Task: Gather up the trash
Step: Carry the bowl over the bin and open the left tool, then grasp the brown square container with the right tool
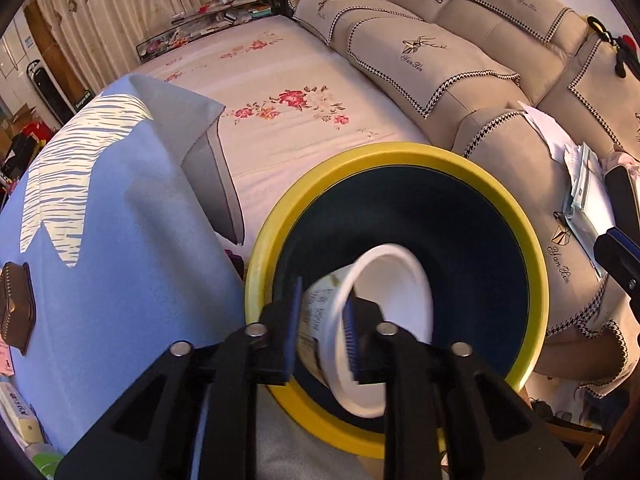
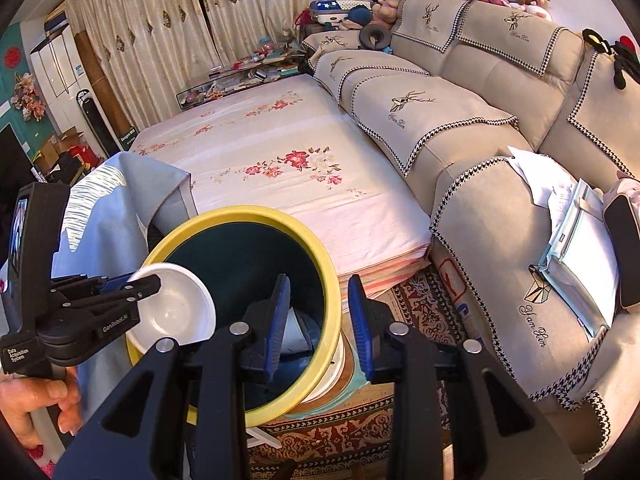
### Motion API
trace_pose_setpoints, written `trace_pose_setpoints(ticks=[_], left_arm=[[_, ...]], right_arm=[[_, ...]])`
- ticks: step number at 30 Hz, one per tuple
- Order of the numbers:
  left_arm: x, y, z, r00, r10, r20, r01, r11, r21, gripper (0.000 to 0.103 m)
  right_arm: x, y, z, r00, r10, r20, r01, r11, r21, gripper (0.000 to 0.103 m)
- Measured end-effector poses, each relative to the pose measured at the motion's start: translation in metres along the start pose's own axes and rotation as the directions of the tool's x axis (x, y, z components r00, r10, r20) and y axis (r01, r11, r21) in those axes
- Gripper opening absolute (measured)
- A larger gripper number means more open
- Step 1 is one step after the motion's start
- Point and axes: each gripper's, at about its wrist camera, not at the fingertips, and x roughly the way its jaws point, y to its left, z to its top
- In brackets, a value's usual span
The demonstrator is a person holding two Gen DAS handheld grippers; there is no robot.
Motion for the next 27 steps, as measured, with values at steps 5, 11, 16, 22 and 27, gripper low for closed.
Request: trace_pose_setpoints(ticks=[5, 11, 16, 22, 27], left_arm=[[-0.016, 0.000, -0.002, 1.000, -0.015, 0.025, 0.016, 1.000, -0.010, 0.033], [-0.090, 0.022, -0.027, 0.987, -0.032, 0.160, 0.037, 0.999, -0.030, 0.066], [-0.165, 0.062, -0.068, 0.956, 0.012, 0.293, 0.009, 0.997, -0.071, 0.082], [-0.222, 0.146, -0.133, 0.928, 0.140, 0.347, -0.067, 0.974, -0.216, 0.085], [-0.245, 0.212, -0.183, 0.901, 0.274, 0.335, -0.144, 0.920, -0.365, 0.085]], right_arm=[[0.000, 0.001, -0.001, 1.000, 0.005, 0.001, -0.005, 1.000, -0.002, 0.031], [-0.002, 0.015, -0.011, 0.999, 0.038, -0.008, -0.038, 0.999, -0.019, 0.031], [-0.006, 0.051, -0.023, 0.996, 0.086, -0.020, -0.087, 0.993, -0.080, 0.032], [-0.017, 0.122, -0.038, 0.985, 0.173, -0.030, -0.175, 0.967, -0.184, 0.032], [-0.033, 0.193, -0.050, 0.964, 0.261, -0.056, -0.266, 0.922, -0.280, 0.032]])
